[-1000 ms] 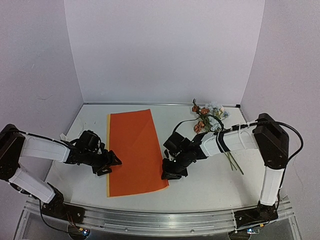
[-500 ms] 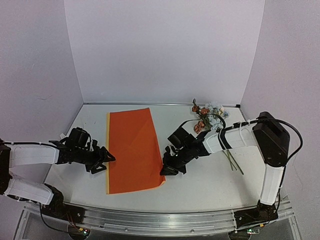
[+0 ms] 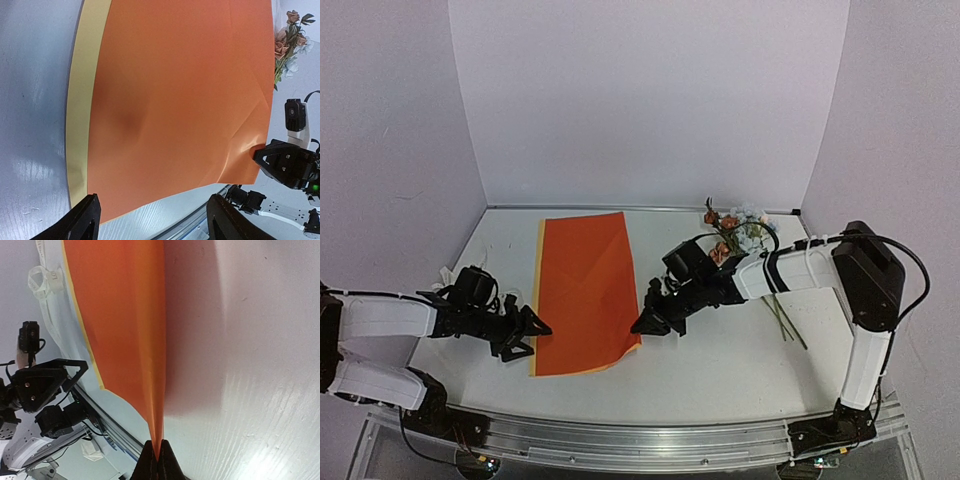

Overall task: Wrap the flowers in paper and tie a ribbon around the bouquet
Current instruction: Pick up the corner of the folded wrapping paper from the center of the board, then pass from the right arm to the left

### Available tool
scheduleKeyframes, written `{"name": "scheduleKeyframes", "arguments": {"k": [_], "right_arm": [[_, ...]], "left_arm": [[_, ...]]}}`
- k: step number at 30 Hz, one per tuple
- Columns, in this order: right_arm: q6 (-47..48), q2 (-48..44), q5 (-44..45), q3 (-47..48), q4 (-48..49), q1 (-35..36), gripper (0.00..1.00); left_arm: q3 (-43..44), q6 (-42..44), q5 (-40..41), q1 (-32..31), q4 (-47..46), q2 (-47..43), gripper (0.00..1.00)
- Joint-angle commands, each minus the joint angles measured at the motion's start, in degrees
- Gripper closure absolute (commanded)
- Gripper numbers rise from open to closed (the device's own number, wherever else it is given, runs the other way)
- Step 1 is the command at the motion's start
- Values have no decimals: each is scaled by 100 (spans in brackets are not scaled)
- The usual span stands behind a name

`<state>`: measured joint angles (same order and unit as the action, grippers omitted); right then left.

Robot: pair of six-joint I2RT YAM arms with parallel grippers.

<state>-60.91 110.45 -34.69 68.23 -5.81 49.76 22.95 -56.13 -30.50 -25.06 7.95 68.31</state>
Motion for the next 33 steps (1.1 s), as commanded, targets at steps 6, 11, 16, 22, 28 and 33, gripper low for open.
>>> {"name": "scheduleKeyframes", "arguments": {"k": [6, 11, 16, 22, 28, 33], "right_arm": [[-568, -574, -262, -29, 923, -67, 98], [-788, -627, -331, -84, 1224, -78, 98], [-1019, -652, -376, -185, 1549, -75, 98], [-1289, -663, -430, -250, 1842, -81, 99], [-1418, -723, -454, -108, 1900, -92, 99], [-1481, -710, -476, -73, 1928, -99, 99]], "left_arm": [[-275, -205, -160, 34, -285, -211, 21], [-351, -307, -189, 36, -531, -185, 19], [-466, -541, -333, 36, -993, -100, 18], [-363, -449, -159, 36, -602, -111, 17], [-258, -265, -12, 36, -147, -171, 15], [-292, -318, -42, 35, -129, -240, 13]]}}
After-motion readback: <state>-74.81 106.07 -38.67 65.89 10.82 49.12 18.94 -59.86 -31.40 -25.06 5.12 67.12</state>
